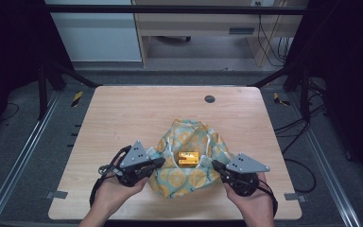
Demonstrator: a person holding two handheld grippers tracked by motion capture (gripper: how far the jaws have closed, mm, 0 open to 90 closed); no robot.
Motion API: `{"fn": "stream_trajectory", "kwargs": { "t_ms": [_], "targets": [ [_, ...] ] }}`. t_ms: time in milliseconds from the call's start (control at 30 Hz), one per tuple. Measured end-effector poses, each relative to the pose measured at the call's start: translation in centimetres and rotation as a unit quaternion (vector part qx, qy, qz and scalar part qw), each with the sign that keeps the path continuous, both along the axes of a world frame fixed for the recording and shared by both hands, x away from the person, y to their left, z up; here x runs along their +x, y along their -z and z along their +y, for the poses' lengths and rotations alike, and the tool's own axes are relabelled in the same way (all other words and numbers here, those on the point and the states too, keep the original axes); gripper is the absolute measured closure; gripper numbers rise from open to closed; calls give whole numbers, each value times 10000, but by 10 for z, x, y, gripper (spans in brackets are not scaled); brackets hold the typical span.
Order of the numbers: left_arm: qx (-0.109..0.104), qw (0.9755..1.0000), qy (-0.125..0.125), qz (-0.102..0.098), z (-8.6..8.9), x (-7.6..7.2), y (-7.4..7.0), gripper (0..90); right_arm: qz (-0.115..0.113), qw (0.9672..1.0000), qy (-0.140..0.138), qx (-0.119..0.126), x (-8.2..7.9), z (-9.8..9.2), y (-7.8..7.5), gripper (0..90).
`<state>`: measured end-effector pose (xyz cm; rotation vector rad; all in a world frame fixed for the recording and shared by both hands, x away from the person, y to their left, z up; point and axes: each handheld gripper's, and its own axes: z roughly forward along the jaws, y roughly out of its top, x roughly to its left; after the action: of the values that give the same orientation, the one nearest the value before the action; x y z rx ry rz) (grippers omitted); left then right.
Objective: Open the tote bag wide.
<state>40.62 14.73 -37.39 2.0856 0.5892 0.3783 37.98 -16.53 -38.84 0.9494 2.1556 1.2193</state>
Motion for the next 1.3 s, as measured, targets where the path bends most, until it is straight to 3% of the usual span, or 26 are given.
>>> {"fn": "stream_trajectory", "kwargs": {
  "t_ms": [167,433,600,767,1100,1300],
  "targets": [
    [161,9999,-7,53,-2,-5,15,900,163,9998,-40,-65,-5,-1,13,898],
    [412,9989,-206,77,-9,2,47,900,484,9985,-29,-257,2,1,37,897],
    [348,9988,-300,187,-11,8,64,900,663,9973,-18,-318,7,-1,50,897],
    [266,9990,-347,114,-13,8,75,900,850,9955,-11,-416,10,-1,60,891],
    [327,9990,-269,125,-11,3,82,900,753,9966,34,-335,7,-3,52,753],
    [417,9986,-267,196,-7,1,90,898,639,9976,62,-269,7,1,37,625]
  ]
}}
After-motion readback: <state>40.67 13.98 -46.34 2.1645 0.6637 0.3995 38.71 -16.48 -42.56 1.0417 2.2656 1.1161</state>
